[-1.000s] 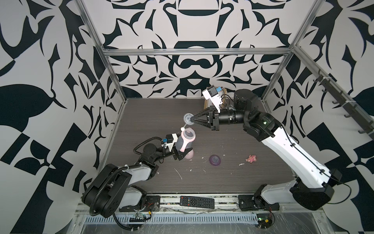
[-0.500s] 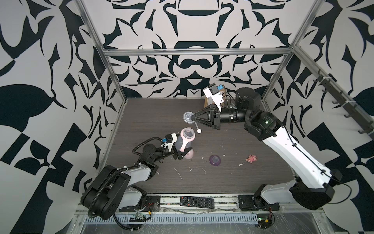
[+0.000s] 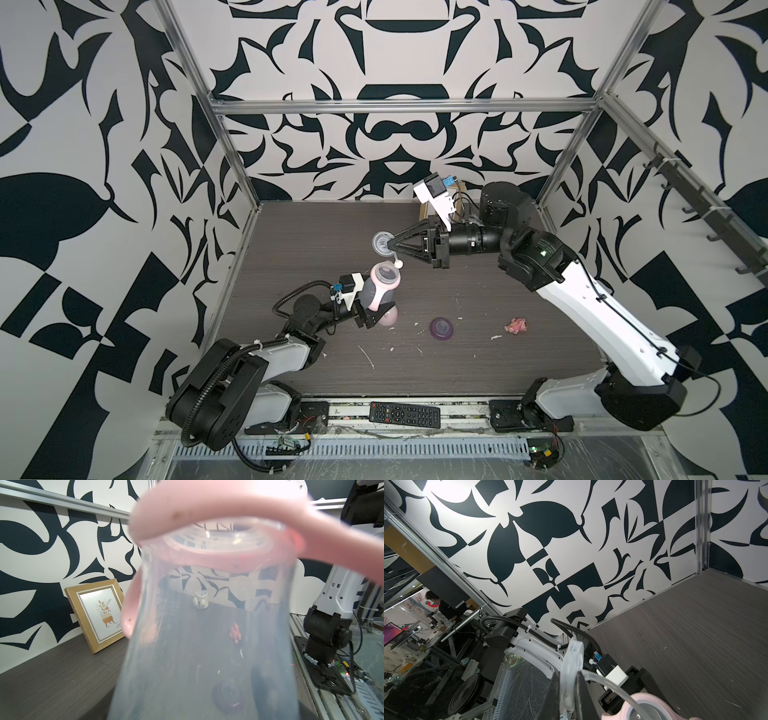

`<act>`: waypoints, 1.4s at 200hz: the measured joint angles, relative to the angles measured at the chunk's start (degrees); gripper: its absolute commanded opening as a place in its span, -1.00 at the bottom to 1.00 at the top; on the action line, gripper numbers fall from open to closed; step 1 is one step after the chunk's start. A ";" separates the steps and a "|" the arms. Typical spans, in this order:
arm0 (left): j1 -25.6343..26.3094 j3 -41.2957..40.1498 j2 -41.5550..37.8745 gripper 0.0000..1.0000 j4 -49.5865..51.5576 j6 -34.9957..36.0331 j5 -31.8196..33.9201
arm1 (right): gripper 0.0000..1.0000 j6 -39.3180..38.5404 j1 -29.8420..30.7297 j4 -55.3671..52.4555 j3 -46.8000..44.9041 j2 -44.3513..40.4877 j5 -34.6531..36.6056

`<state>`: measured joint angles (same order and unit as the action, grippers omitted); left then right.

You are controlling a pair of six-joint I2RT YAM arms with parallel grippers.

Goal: Assemble the baby bottles
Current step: Place the straw into the baby bottle.

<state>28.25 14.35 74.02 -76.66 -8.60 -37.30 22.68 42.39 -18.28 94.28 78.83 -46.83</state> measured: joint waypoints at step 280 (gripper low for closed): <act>0.00 0.02 -8.09 -1.00 1.99 1.51 0.35 | -0.04 0.20 0.98 -16.02 -1.81 2.95 4.20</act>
<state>28.25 14.37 65.93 -74.67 -7.09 -36.95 22.87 43.38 -34.30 92.47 81.78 -42.63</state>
